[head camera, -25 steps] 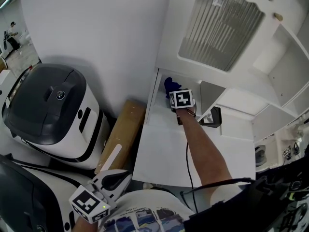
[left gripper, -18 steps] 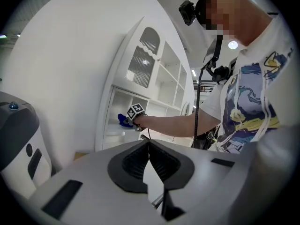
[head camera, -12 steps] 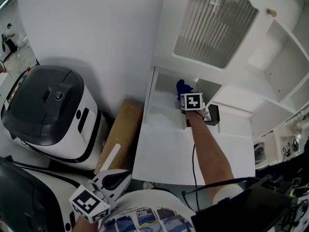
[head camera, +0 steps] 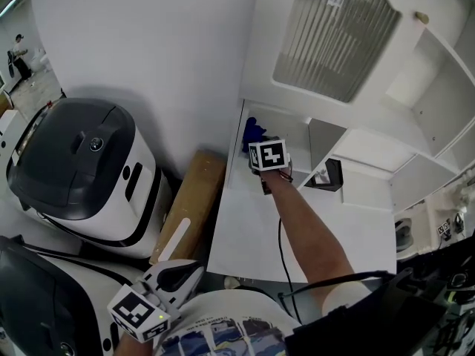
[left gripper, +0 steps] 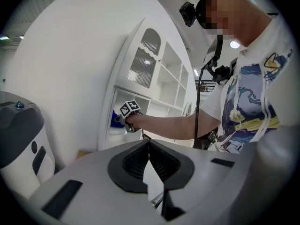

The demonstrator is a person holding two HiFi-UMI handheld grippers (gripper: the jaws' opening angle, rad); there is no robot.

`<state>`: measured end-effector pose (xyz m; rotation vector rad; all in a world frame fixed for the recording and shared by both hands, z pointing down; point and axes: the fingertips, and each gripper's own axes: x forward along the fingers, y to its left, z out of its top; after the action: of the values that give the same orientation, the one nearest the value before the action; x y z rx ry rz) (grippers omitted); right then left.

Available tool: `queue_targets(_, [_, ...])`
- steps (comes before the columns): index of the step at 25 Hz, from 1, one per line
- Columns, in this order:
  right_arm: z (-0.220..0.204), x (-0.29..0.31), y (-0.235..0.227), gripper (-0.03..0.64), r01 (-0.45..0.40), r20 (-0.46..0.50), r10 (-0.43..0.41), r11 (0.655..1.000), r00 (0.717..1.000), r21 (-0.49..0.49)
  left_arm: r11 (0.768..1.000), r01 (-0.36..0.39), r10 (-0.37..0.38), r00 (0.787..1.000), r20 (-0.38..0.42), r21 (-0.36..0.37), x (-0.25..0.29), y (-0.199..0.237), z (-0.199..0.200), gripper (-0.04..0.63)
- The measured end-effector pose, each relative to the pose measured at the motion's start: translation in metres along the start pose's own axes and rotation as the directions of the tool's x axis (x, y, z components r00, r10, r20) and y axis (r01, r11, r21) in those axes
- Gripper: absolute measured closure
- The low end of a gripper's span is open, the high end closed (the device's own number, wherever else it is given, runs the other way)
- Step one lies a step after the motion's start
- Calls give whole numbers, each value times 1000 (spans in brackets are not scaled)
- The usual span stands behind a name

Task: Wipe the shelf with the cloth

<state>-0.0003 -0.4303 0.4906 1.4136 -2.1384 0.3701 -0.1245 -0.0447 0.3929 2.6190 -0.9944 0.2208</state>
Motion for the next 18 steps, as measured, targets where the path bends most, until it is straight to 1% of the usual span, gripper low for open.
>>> queue_targets(3, [-4, 4, 0, 495, 6, -12, -6, 1000, 1000, -17, 1000, -8, 8, 1000, 0, -4, -2, 1, -1, 583])
queue_targets(6, [-10, 1, -15, 495, 37, -19, -37, 999, 999, -25, 1000, -4, 4, 1000, 2, -5, -2, 1, -2, 583])
queue_targets(11, [-27, -14, -57, 495, 116, -35, -116, 993, 993, -10, 1000, 23, -23, 1000, 1, 0, 3, -1, -1, 583])
queue_targets(15, [-41, -30, -97, 495, 191, -49, -191, 981, 980, 14, 999, 49, -49, 999, 0, 4, 9, -4, 0, 583])
queue_targets(18, [-51, -41, -116, 495, 236, -55, -235, 972, 970, 20, 998, 65, -65, 998, -5, 7, 12, -6, -1, 583])
